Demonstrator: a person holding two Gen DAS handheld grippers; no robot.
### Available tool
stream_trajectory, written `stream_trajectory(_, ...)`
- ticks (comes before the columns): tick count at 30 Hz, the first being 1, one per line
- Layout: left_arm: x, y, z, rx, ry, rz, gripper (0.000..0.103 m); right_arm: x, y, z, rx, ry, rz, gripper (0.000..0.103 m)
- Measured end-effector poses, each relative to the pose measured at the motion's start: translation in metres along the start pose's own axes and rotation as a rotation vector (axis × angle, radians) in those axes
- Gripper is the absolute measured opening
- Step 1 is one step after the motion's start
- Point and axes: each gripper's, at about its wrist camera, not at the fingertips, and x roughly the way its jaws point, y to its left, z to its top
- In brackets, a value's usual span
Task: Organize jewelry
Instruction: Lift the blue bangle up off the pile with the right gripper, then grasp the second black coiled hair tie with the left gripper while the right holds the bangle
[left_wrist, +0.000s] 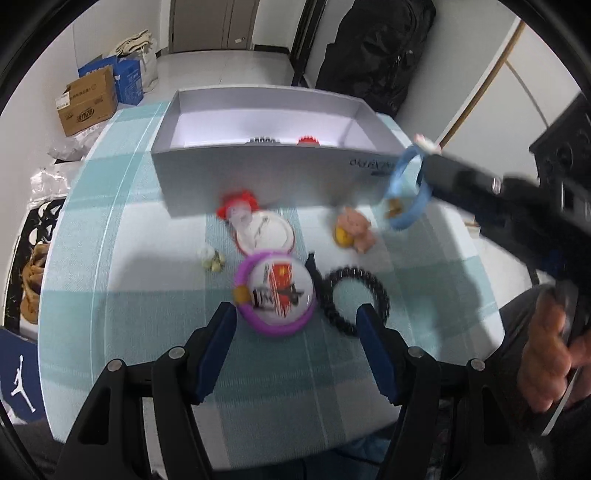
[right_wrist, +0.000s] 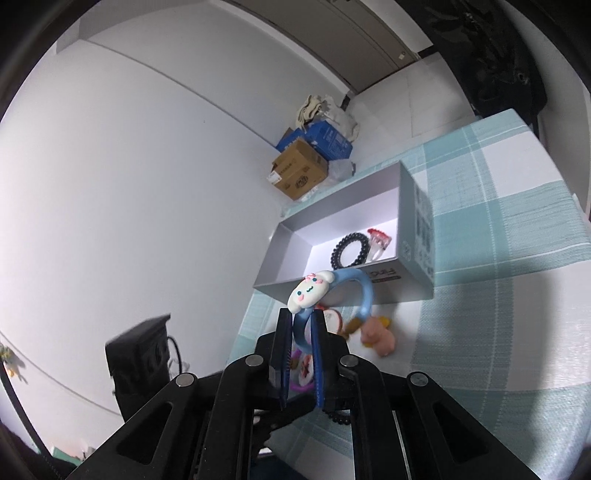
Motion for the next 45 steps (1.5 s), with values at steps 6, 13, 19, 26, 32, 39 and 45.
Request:
stream_trajectory(6,0.002,-0.022,-0.009,0.016,0.039,-0.062,0.063,-0.012,0.004,0.001,0.0,-0.033,0.011,0.008)
stream_trajectory(13,0.02,-0.045,0.001,0.057,0.055,-0.003,0.063,-0.022,0.003,0.002,0.005,-0.049,0.018,0.007)
stream_trajectory(19,0.031,-0.057,0.015,0.076,0.067,0.081,0.063,-0.037,-0.002,0.002,0.024,-0.079,0.029,0.007)
stream_trajectory(26,0.039,-0.069,0.021,0.136,0.055,0.152,0.062,-0.046,-0.003,0.003,0.027,-0.099,0.042,0.007)
stream_trajectory(32,0.035,-0.071,0.022,0.193,0.055,0.125,0.034,-0.053,-0.007,0.005,0.048,-0.114,0.046,0.007)
stream_trajectory(39,0.028,-0.065,0.013,0.173,0.043,0.082,0.033,-0.05,-0.002,0.006,0.031,-0.112,0.042,0.007)
stream_trajectory(45,0.007,-0.048,0.025,0.1,-0.001,-0.002,0.033,-0.042,0.005,0.01,0.0,-0.102,0.042,0.007)
